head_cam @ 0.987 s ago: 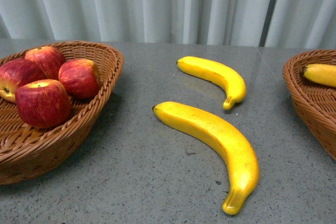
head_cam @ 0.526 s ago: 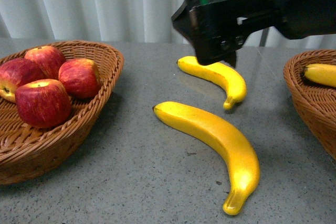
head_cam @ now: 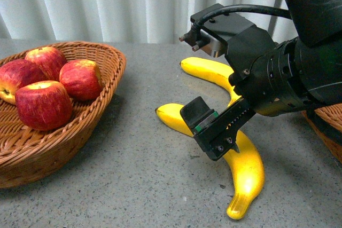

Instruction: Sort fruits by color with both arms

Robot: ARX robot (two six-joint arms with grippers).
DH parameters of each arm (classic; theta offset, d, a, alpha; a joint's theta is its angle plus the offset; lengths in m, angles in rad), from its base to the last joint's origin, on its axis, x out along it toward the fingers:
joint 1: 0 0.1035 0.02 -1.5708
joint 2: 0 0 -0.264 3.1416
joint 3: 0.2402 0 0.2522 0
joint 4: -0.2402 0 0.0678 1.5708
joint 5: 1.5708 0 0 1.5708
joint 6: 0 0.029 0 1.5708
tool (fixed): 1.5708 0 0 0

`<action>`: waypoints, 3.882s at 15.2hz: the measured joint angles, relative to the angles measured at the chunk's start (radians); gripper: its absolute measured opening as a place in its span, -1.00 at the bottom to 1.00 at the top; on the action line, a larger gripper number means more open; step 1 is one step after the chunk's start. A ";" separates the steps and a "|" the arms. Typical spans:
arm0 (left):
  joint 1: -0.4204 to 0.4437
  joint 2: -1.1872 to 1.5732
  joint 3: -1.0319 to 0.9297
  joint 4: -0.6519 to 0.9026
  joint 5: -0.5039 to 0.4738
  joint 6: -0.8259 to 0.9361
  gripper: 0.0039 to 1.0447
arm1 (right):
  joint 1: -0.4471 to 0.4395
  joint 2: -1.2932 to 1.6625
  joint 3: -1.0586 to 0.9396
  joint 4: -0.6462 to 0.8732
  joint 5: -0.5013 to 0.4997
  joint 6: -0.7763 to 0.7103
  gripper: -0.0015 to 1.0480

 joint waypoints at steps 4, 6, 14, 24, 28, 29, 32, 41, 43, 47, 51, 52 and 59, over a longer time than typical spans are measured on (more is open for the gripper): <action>0.000 0.000 0.000 0.000 0.000 0.000 0.88 | 0.008 0.007 -0.042 -0.005 0.004 -0.037 0.87; 0.000 0.000 0.000 0.000 0.000 0.000 0.88 | 0.014 0.012 -0.055 -0.009 0.004 -0.045 0.87; 0.000 0.000 0.000 0.000 0.000 0.000 0.88 | 0.006 0.011 -0.067 -0.027 -0.033 -0.047 -0.33; 0.000 0.000 0.000 0.000 0.000 0.000 0.88 | -0.509 -0.170 -0.004 0.048 -0.195 -0.067 -0.34; 0.000 0.000 0.000 0.000 0.000 0.000 0.88 | -0.696 -0.173 -0.047 -0.029 -0.197 -0.251 -0.35; 0.000 0.000 0.000 0.000 0.000 0.000 0.88 | -0.709 -0.180 -0.056 -0.031 -0.206 -0.275 -0.29; 0.000 0.000 0.000 0.000 -0.001 0.000 0.88 | -0.698 -0.240 -0.068 -0.035 -0.228 -0.302 0.38; 0.000 0.000 0.000 0.000 0.000 0.000 0.88 | -0.203 0.088 0.374 -0.087 -0.193 -0.073 0.87; 0.000 0.000 0.000 0.000 0.000 0.000 0.88 | -0.153 0.197 0.480 -0.144 -0.168 -0.064 0.87; 0.000 0.000 0.000 0.000 0.000 0.000 0.88 | -0.127 0.297 0.591 -0.243 -0.136 -0.081 0.87; 0.000 0.000 0.000 0.000 0.000 0.000 0.88 | -0.127 0.403 0.715 -0.325 -0.092 -0.095 0.87; 0.000 0.000 0.000 0.000 -0.001 0.000 0.88 | -0.128 0.410 0.723 -0.330 -0.090 -0.095 0.87; 0.000 0.000 0.000 0.000 0.000 0.000 0.88 | -0.164 0.605 0.916 -0.458 -0.024 -0.012 0.87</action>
